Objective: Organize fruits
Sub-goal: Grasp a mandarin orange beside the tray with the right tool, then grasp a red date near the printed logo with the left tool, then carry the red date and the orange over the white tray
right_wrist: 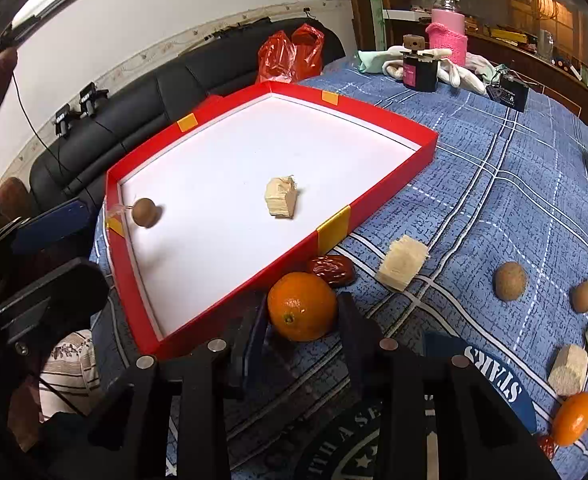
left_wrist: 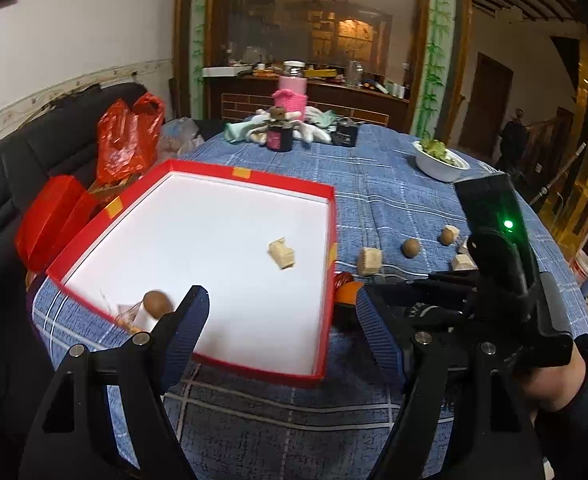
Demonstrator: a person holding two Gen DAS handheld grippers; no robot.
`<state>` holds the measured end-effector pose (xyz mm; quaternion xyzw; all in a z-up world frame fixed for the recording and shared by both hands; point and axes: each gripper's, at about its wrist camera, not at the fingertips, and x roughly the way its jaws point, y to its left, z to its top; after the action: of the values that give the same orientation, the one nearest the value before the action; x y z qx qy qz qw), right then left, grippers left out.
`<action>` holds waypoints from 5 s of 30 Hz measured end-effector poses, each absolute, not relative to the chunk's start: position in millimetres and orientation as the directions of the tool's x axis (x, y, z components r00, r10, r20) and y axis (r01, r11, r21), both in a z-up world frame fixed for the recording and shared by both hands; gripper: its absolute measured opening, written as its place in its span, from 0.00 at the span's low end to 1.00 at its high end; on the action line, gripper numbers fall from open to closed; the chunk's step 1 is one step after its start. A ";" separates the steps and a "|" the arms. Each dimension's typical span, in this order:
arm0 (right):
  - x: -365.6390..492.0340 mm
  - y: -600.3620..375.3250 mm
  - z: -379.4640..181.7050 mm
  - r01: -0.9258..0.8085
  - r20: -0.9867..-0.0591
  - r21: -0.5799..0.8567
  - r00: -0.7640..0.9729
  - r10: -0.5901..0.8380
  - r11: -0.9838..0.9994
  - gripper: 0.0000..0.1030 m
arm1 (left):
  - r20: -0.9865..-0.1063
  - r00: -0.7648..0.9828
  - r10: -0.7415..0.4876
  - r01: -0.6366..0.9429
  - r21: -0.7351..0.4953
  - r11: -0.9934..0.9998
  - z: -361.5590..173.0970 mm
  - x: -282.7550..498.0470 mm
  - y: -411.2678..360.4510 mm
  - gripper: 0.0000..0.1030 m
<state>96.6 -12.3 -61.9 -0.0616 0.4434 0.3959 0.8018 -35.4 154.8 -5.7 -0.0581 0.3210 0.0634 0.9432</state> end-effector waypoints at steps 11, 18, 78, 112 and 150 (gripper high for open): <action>78.7 -123.6 -44.4 -0.523 -0.677 0.332 0.447 0.584 0.785 0.34 | -0.696 0.681 -0.229 0.352 0.037 0.935 -0.9 26.6 100.9 0.74; 83.4 -163.3 -42.9 -0.465 -0.607 0.428 0.487 0.628 0.775 0.34 | -0.816 0.548 -0.184 0.474 0.122 0.872 -20.6 66.0 82.4 0.48; 50.0 -146.6 -8.3 -0.460 -0.587 0.340 0.578 0.567 0.821 0.34 | -0.697 0.711 -0.094 0.055 -0.078 0.995 5.8 15.0 109.3 0.15; 74.2 -14.5 33.4 -0.622 -0.569 0.246 0.528 0.631 0.743 0.34 | -0.707 0.670 0.229 -0.381 -0.062 0.922 1.1 16.6 238.7 0.15; 151.9 67.9 -29.4 -0.573 -0.726 0.246 0.426 0.540 0.782 0.34 | -0.771 0.542 0.336 -0.512 0.014 0.859 -33.1 66.6 278.3 0.16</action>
<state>151.9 67.9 -29.4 -0.0196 0.4224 0.3297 0.8441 66.6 278.3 -33.1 -0.1068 0.4124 0.2432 0.8714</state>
